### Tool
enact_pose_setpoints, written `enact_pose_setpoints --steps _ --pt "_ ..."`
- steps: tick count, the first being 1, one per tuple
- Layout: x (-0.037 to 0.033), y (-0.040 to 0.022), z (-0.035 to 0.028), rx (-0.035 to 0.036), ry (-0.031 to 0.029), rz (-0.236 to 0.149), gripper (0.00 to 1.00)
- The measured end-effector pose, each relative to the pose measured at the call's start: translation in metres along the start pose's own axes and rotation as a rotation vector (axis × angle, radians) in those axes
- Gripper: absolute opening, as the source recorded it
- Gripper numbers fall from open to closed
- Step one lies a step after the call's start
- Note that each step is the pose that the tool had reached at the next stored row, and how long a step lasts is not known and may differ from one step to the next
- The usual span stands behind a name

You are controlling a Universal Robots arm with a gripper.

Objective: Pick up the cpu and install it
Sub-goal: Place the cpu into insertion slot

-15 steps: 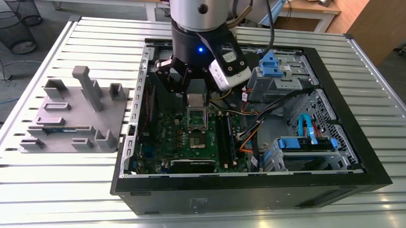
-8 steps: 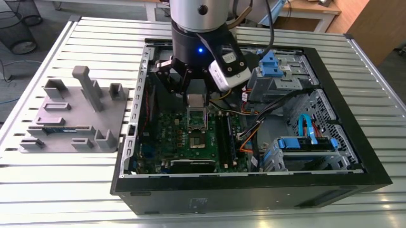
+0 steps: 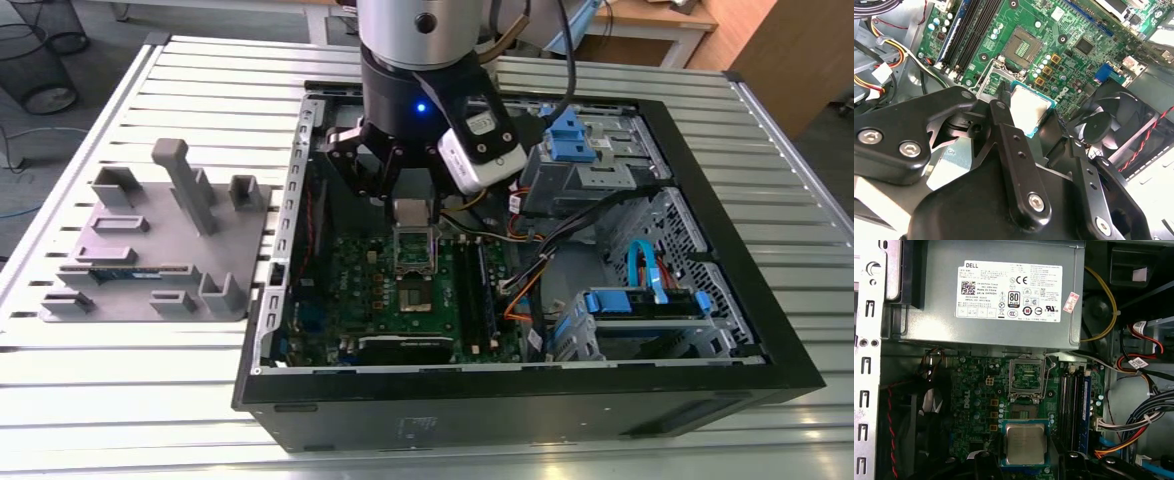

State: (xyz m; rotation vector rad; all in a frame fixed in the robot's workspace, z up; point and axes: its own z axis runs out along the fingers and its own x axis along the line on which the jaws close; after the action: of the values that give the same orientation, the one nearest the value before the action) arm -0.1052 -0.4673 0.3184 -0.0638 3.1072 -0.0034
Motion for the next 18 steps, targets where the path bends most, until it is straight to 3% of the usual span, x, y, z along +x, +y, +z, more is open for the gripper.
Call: enact_pose_setpoints --steps 18 --pt "0.0003 0.0000 0.0064 0.0002 0.0001 0.000 0.47"
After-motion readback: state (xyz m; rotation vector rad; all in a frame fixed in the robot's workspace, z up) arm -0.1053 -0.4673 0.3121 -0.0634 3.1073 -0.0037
